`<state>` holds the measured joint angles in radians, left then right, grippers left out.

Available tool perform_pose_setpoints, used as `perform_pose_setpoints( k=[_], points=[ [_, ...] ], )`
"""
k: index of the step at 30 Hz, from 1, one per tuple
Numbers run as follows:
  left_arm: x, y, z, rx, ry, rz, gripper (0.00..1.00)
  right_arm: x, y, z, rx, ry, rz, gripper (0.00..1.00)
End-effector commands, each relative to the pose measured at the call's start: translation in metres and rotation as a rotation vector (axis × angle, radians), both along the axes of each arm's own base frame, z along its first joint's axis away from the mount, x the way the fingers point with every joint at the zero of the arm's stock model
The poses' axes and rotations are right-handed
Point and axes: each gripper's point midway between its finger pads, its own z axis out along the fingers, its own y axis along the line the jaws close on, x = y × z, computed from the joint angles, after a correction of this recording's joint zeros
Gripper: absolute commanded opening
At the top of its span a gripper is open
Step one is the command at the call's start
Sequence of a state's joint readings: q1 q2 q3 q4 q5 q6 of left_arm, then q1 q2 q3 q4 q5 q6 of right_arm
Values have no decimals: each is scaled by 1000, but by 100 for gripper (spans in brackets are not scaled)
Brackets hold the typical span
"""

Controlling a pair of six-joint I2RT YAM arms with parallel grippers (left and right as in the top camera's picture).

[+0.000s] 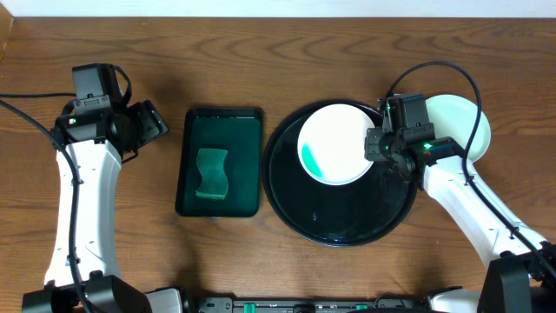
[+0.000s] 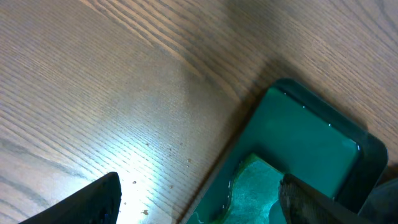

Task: Clean dirty plates on tray and stack at the side
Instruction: 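Lift the white plate by its rim with the right gripper, tilting it up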

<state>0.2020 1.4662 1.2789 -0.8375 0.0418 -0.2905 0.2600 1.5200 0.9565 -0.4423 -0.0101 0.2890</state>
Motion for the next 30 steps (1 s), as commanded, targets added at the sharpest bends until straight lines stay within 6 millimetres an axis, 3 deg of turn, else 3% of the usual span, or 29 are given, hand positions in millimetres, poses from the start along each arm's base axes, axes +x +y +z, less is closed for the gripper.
perform_pose_setpoints(
  k=[1, 10, 15, 30],
  points=[
    [1, 3, 6, 14, -11, 7, 81, 9, 2, 17, 49, -38, -49, 1],
    [1, 3, 6, 14, -11, 7, 81, -3, 21, 15, 144, 19, 15, 1],
    [1, 3, 6, 14, -11, 7, 81, -8, 19, 11, 200, 69, -95, 1],
    [1, 3, 6, 14, -11, 7, 81, -11, 19, 9, 196, 87, -99, 1]
  ],
)
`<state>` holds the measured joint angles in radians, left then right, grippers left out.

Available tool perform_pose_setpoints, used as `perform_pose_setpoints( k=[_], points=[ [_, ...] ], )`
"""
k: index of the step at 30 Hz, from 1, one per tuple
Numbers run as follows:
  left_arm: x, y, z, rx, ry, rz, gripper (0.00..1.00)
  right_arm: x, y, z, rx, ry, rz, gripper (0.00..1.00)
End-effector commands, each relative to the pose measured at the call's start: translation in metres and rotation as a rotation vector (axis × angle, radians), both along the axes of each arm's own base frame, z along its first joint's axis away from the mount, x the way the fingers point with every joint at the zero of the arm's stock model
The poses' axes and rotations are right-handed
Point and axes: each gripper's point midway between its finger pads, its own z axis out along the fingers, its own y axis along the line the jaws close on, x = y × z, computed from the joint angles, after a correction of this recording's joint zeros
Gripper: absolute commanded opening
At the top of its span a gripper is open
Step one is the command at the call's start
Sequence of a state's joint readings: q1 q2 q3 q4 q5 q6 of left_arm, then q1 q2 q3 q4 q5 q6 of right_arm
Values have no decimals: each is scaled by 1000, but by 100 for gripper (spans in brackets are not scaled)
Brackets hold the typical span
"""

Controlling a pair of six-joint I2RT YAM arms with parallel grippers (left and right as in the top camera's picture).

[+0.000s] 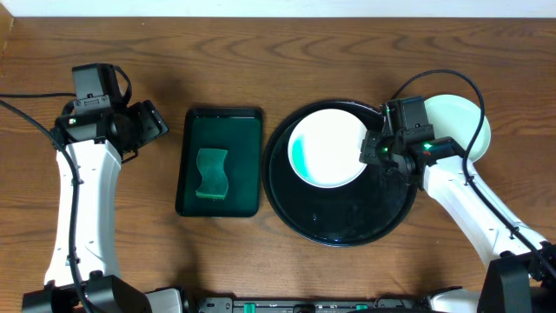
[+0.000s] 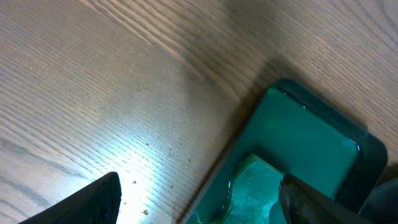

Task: Clean dirty plates on tray and stack at the side
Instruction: 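Lift the white plate by its rim with the right gripper, tilting it up, then swing the raised white plate with the right gripper toward the right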

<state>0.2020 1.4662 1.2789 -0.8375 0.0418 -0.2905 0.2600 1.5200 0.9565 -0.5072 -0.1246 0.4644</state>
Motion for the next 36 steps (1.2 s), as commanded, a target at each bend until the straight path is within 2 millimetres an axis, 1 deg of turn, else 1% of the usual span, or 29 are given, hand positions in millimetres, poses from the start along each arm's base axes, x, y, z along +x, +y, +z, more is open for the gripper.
perform_pose_setpoints(
  k=[1, 4, 7, 12, 15, 18, 22, 25, 32, 33, 36],
  points=[
    [1, 3, 6, 14, -11, 7, 81, 8, 4, 17, 33, -37, -11, 1],
    [1, 3, 6, 14, -11, 7, 81, 10, 8, 22, 36, -44, -3, 1],
    [1, 3, 6, 14, -11, 7, 81, 15, 16, 33, 54, -65, -3, 1],
    [1, 3, 6, 14, -11, 7, 81, 25, 39, 62, 84, -122, 21, 1],
    [1, 3, 6, 14, -11, 7, 81, 31, 52, 76, 71, -176, 22, 1],
    [1, 3, 6, 14, -11, 7, 81, 35, 65, 84, 36, -241, 15, 1],
    [1, 3, 6, 14, -11, 7, 81, 36, 82, 85, -30, -306, 14, 1],
    [1, 3, 6, 14, -11, 7, 81, 36, 98, 81, -77, -346, 24, 1],
    [1, 3, 6, 14, -11, 7, 81, 41, 138, 65, -145, -439, 43, 1],
    [1, 3, 6, 14, -11, 7, 81, 41, 149, 62, -162, -469, 50, 1],
    [1, 3, 6, 14, -11, 7, 81, 43, 161, 65, -216, -549, 57, 1]
  ],
)
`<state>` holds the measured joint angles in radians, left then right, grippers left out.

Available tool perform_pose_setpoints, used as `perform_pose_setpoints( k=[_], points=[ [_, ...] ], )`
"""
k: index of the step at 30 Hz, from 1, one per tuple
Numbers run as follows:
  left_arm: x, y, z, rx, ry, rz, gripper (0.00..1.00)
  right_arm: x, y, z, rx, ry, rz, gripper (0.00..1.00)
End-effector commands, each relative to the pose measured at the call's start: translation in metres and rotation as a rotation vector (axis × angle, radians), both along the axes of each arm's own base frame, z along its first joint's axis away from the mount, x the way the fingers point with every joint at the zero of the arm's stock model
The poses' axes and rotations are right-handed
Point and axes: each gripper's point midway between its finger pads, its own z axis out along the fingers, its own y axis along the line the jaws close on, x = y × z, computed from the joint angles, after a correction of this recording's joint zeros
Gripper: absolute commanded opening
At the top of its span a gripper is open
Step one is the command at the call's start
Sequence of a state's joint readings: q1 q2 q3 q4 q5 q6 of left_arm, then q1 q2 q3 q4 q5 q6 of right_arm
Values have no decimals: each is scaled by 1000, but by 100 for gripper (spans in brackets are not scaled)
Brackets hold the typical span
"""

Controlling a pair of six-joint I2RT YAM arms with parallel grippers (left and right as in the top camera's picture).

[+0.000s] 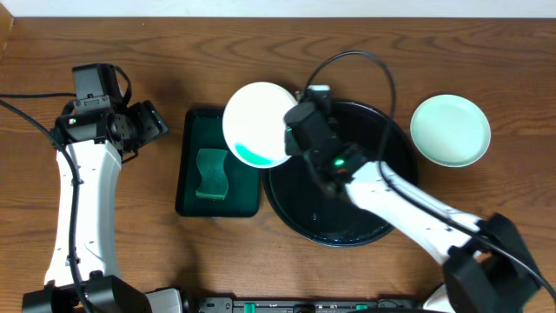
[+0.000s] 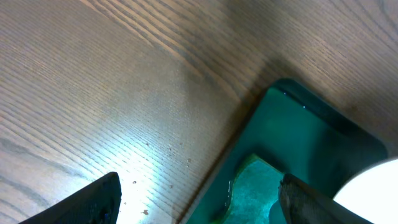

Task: Clean dirty plates on tray and stack at the side
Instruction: 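Swing the raised white plate with the right gripper toward the right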

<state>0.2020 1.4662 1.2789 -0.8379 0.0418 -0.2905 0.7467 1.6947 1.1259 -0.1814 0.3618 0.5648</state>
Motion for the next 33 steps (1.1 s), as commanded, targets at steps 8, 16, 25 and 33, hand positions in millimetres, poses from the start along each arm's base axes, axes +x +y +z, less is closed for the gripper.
perform_pose_setpoints(
  k=[8, 16, 25, 33],
  points=[
    [1, 3, 6, 14, -11, 7, 81, 10, 31, 80, -341, -468, 24, 1],
    [2, 3, 6, 15, -11, 7, 81, -3, 62, 142, -578, -734, 146, 1],
    [1, 3, 6, 14, -11, 7, 81, -22, 79, 190, -775, -932, 199, 1],
    [1, 3, 6, 14, -11, 7, 81, -28, 83, 205, -864, -999, 216, 1]
  ],
)
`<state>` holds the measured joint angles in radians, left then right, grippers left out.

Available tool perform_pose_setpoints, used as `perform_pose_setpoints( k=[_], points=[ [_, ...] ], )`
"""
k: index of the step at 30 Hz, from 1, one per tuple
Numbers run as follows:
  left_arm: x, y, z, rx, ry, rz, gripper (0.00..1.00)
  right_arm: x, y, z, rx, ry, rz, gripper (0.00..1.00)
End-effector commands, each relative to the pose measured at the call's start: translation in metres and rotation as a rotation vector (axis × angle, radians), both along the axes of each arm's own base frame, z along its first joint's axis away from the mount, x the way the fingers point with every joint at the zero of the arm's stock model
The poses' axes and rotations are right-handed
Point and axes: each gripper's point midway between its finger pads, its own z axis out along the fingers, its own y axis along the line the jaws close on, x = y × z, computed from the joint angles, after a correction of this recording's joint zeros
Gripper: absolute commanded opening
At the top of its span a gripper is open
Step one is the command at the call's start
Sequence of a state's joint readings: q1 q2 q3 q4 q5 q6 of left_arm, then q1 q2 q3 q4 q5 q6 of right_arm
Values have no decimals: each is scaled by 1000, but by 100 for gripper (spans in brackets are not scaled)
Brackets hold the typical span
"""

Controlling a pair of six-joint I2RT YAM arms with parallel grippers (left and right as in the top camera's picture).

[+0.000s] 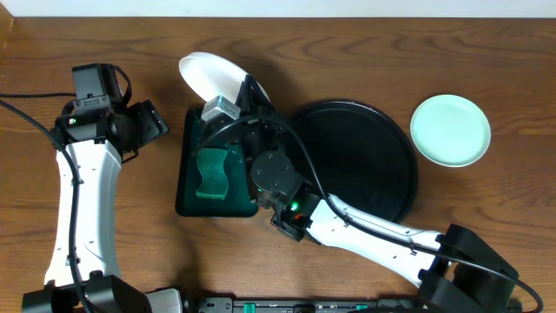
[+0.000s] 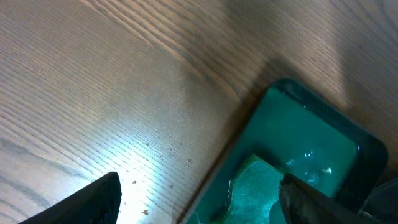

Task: Clean dirty plates on tray and stack at the side
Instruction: 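Swing the raised white plate with the right gripper toward the right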

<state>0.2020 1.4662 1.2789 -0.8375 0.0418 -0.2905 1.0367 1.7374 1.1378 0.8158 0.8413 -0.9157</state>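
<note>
My right gripper is shut on the rim of a white plate. It holds the plate steeply tilted over the far end of the dark green basin. No smear shows on the plate's visible face. A green sponge lies in the basin, and the left wrist view shows this sponge in the basin's water. The round black tray has no plate on it. A pale green plate sits on the table at the right. My left gripper stands open over the wood, left of the basin.
The right arm stretches across the tray's near left part and the basin's right edge. The left arm runs along the table's left side. Bare wooden tabletop lies behind the tray.
The right gripper has moved the white plate left, from the basin's far right corner to its far end. The plate is now tipped steeply. Glints show on the basin water. The left arm has not moved.
The right gripper held the white plate, with its teal smear, on the tray's far part. A second later the plate sat slightly further left. Then it was up between tray and basin, and now it is tilted over the basin's far end. The left gripper stayed open throughout.
</note>
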Motion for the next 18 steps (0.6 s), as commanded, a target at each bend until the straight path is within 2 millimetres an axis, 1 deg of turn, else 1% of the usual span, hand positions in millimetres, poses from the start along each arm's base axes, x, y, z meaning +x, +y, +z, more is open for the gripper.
perform_pose_setpoints(
  k=[1, 5, 12, 18],
  points=[
    [1, 3, 6, 14, -11, 7, 81, -5, 3, 14, -78, -47, 0, 1],
    [1, 3, 6, 14, -11, 7, 81, -8, 7, 15, -78, -50, 11, 1],
    [1, 3, 6, 14, -11, 7, 81, -11, 10, 21, -95, -80, 25, 1],
    [1, 3, 6, 14, -11, 7, 81, -15, 15, 22, -116, -89, 44, 1]
  ],
)
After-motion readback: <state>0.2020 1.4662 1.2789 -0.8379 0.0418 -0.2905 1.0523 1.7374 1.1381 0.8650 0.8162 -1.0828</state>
